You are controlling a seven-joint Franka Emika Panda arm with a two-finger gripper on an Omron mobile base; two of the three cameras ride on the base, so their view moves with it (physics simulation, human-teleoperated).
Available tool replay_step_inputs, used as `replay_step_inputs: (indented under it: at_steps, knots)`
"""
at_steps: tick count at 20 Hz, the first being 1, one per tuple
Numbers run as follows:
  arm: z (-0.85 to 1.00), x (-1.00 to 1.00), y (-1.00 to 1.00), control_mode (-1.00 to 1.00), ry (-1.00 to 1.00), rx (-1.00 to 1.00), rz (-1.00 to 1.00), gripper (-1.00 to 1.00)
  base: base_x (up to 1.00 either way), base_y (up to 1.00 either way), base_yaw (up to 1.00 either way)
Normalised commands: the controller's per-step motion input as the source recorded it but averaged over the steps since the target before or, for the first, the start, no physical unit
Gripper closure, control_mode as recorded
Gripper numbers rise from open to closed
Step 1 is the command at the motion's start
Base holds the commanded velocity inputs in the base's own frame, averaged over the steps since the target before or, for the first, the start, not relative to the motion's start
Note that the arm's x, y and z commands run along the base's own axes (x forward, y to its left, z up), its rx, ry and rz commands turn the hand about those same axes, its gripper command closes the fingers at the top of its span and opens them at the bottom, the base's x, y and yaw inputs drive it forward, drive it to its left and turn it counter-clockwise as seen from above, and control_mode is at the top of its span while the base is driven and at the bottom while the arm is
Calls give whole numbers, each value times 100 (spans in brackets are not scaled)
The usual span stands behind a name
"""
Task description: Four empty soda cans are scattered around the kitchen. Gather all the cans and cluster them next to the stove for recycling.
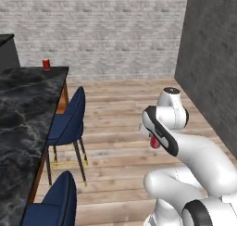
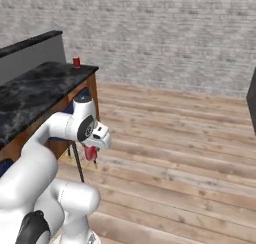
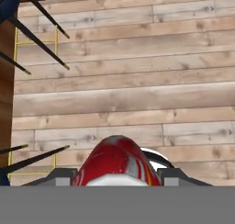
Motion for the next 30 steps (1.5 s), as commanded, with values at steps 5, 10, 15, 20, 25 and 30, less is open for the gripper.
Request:
replay_step_inputs:
  at_steps: [5,10,15,20,25,30]
  knots:
    - [0,0,0,100,0,0,0,100,64,-4,0]
    - [0,0,0,100,0,0,0,100,63,-3,0]
    - [0,0,0,100,0,0,0,100,63,-3,0]
    - [0,0,0,100,0,0,0,100,62,-3,0]
    - [0,0,0,100,0,0,0,100,61,-2,0]
    - [0,0,0,100,0,0,0,100,59,-1,-1]
